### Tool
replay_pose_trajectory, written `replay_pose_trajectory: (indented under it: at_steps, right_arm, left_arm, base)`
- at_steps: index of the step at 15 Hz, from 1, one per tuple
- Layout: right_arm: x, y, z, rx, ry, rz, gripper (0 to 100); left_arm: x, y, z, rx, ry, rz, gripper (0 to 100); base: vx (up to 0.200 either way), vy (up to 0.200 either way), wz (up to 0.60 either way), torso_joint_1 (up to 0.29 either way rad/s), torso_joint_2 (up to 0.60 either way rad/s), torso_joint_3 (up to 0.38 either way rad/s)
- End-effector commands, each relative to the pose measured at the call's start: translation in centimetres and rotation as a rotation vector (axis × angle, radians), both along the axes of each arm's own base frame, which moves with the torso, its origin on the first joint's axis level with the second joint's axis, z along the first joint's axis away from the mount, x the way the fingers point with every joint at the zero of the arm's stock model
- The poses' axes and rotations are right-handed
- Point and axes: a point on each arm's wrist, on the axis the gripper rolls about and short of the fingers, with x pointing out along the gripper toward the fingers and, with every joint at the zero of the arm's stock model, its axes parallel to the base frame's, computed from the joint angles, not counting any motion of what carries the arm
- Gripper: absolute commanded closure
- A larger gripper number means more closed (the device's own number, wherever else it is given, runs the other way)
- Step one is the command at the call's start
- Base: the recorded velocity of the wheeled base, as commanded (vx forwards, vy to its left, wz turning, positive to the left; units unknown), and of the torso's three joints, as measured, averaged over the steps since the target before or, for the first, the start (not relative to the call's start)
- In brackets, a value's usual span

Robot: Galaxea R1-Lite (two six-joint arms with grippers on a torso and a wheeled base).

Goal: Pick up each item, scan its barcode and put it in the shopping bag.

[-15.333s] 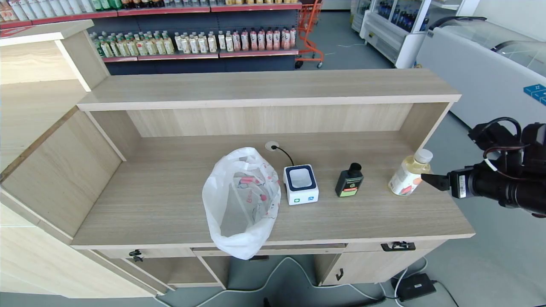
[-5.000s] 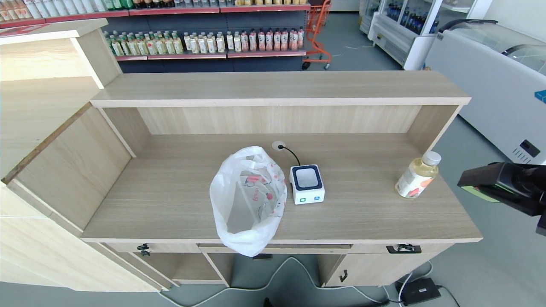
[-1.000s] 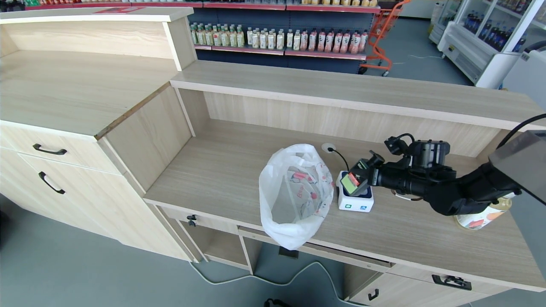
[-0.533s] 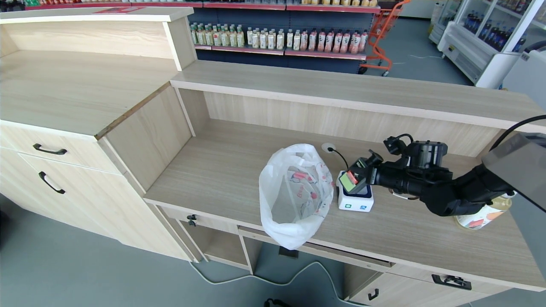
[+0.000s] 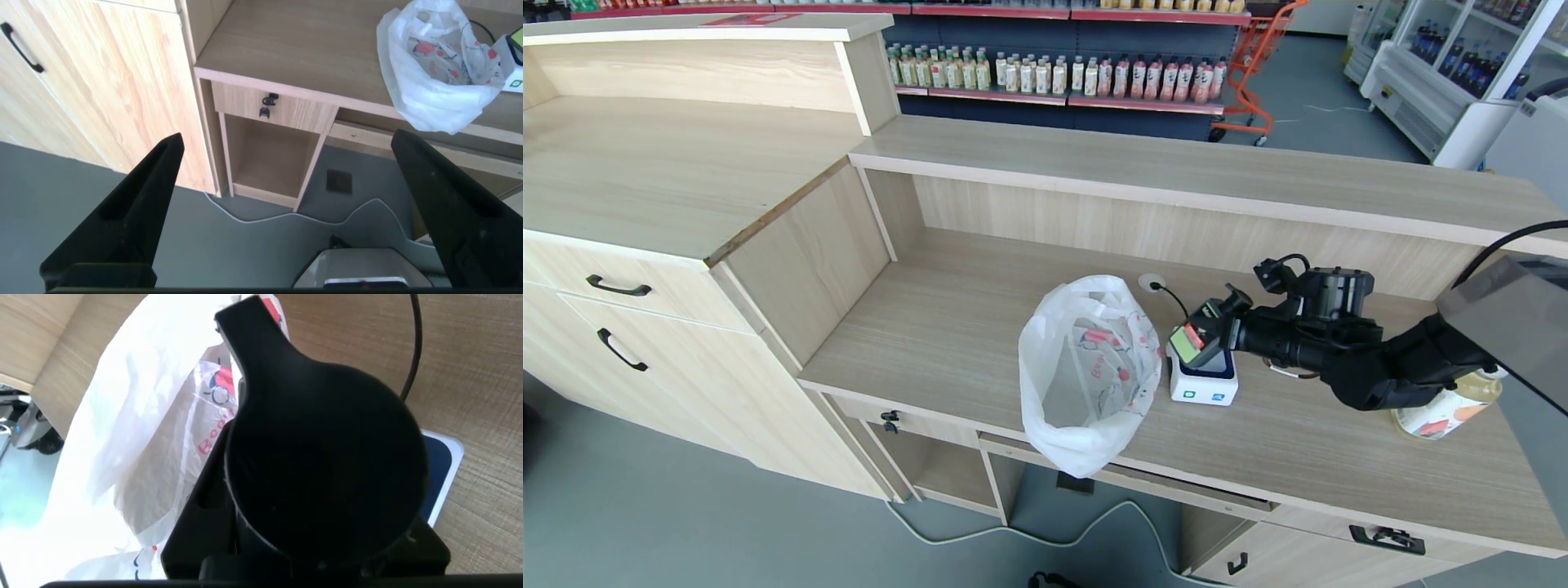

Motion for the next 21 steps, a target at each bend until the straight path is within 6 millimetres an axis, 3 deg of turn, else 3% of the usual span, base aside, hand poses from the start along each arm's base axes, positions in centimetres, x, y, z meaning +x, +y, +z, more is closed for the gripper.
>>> replay_pose_trajectory:
  at_steps: [1,3,4,5,6,7,8,11,14,18,21]
  right_arm:
    - [0.1,0.1,-0.2,0.000,0.003,0.004,100]
    - [0.0,0.3,-0.3,-0.004,0.004,0.009,100]
    - [0.0,0.3,0.1,-0.011,-0.011,0.006,100]
    - [-0.5,0.3,1.7,-0.036,-0.053,-0.003,100]
    - [-0.5,0.3,1.7,-0.036,-0.053,-0.003,100]
    - [-3.7,-0.6,5.1,-0.169,-0.172,0.000,100]
    - [-6.1,-2.1,6.4,-0.280,-0.238,-0.009,100]
    - [-11.9,-6.7,8.8,-0.600,-0.403,-0.081,100]
    - [-16.8,-9.8,9.8,-0.750,-0.471,-0.196,100]
    - [-18.1,-11.3,11.3,-0.881,-0.527,-0.271,100]
    - [-17.6,-10.5,13.2,-0.900,-0.594,-0.319,100]
  left_arm:
    - [0.0,0.0,0.0,0.000,0.000,0.000,0]
    - [0.0,0.0,0.0,0.000,0.000,0.000,0]
    - [0.0,0.0,0.0,0.000,0.000,0.000,0]
    - [0.0,0.0,0.0,0.000,0.000,0.000,0]
    - [0.0,0.0,0.0,0.000,0.000,0.000,0]
    - [0.0,0.0,0.0,0.000,0.000,0.000,0]
    - [0.0,0.0,0.0,0.000,0.000,0.000,0]
    - [0.0,0.0,0.0,0.000,0.000,0.000,0]
    - [0.0,0.0,0.0,0.000,0.000,0.000,0]
    - [0.0,0.0,0.0,0.000,0.000,0.000,0]
    - [0.0,0.0,0.0,0.000,0.000,0.000,0]
  base:
    - [0.000,0.000,0.00,0.000,0.00,0.000]
    - [0.000,0.000,0.00,0.000,0.00,0.000]
    - [0.000,0.000,0.00,0.000,0.00,0.000]
    - [0.000,0.000,0.00,0.000,0.00,0.000]
    - [0.000,0.000,0.00,0.000,0.00,0.000]
    - [0.000,0.000,0.00,0.000,0.00,0.000]
    - [0.000,0.000,0.00,0.000,0.00,0.000]
    - [0.000,0.000,0.00,0.000,0.00,0.000]
    - [0.000,0.000,0.00,0.000,0.00,0.000]
    - [0.000,0.000,0.15,0.001,0.00,-0.001]
    - [0.000,0.000,0.60,-0.002,0.00,0.001]
